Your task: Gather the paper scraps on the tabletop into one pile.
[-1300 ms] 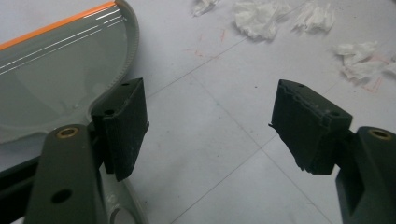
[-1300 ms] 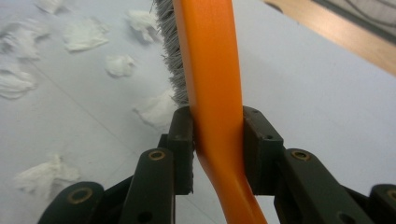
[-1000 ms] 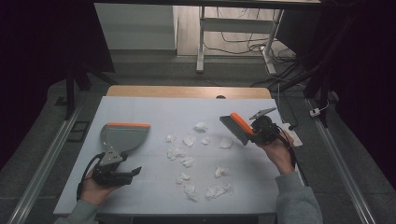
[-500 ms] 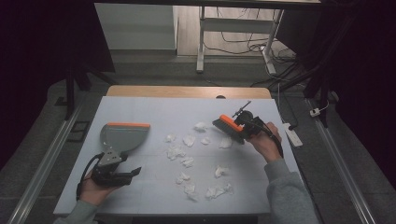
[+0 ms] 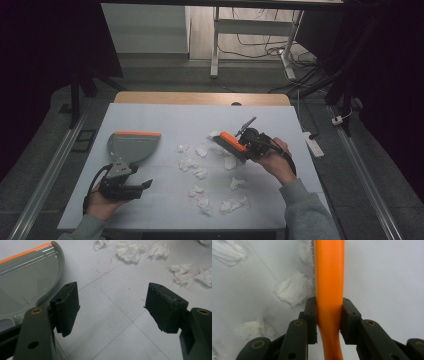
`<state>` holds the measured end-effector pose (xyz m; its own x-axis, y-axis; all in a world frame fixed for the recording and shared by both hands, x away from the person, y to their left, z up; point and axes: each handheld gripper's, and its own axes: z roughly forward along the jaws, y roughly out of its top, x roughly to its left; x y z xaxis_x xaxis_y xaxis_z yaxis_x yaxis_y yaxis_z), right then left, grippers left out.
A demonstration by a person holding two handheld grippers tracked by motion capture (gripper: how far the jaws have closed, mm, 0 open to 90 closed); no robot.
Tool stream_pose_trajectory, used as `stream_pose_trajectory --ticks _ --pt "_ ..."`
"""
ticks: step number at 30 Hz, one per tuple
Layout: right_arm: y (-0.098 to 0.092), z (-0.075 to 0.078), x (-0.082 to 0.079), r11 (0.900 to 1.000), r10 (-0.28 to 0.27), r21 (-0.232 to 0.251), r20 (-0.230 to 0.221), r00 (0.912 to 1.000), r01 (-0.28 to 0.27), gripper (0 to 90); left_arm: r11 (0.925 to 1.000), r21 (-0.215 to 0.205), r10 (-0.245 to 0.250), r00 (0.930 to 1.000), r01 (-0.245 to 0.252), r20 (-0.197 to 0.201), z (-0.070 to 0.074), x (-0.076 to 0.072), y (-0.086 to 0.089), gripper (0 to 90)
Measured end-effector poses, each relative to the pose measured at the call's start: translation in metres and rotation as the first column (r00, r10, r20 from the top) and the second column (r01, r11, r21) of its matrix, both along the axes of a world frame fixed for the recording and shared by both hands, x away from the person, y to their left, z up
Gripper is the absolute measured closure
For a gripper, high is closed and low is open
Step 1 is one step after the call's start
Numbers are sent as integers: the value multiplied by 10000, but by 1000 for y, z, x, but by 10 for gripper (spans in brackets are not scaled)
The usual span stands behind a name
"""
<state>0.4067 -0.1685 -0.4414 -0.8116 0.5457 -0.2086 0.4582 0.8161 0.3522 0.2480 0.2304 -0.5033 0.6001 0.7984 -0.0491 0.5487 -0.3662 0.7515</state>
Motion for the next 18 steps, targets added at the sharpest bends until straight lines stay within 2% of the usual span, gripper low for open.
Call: stream_pose_trajectory --ticks 3,7,9,13,15,16,18 --pt "-4 4 8 9993 -148 341 -90 9999 151 703 10000 -62 18 10000 -18 -14 0 0 1 281" --pt "-5 14 23 9957 -419 827 21 9991 416 703 10000 -65 -18 10000 17 -35 -1 1 1 282" --pt "-4 15 27 9952 -517 839 71 9986 509 703 10000 -75 -11 10000 10 -38 -1 1 2 282" --pt "2 16 48 9962 -507 724 332 9982 482 703 9998 -175 26 10000 -27 -57 -1 2 3 282" --pt "7 13 58 9977 -485 490 518 9975 459 703 9998 -198 3 10000 -4 -39 -1 2 4 282" --pt "13 10 68 9986 -404 364 494 9980 386 703 9998 -193 -6 10000 5 -26 -1 2 4 282" --pt "16 7 73 9991 -367 249 490 9981 356 703 9998 -186 -36 10000 36 -32 -1 3 3 282"
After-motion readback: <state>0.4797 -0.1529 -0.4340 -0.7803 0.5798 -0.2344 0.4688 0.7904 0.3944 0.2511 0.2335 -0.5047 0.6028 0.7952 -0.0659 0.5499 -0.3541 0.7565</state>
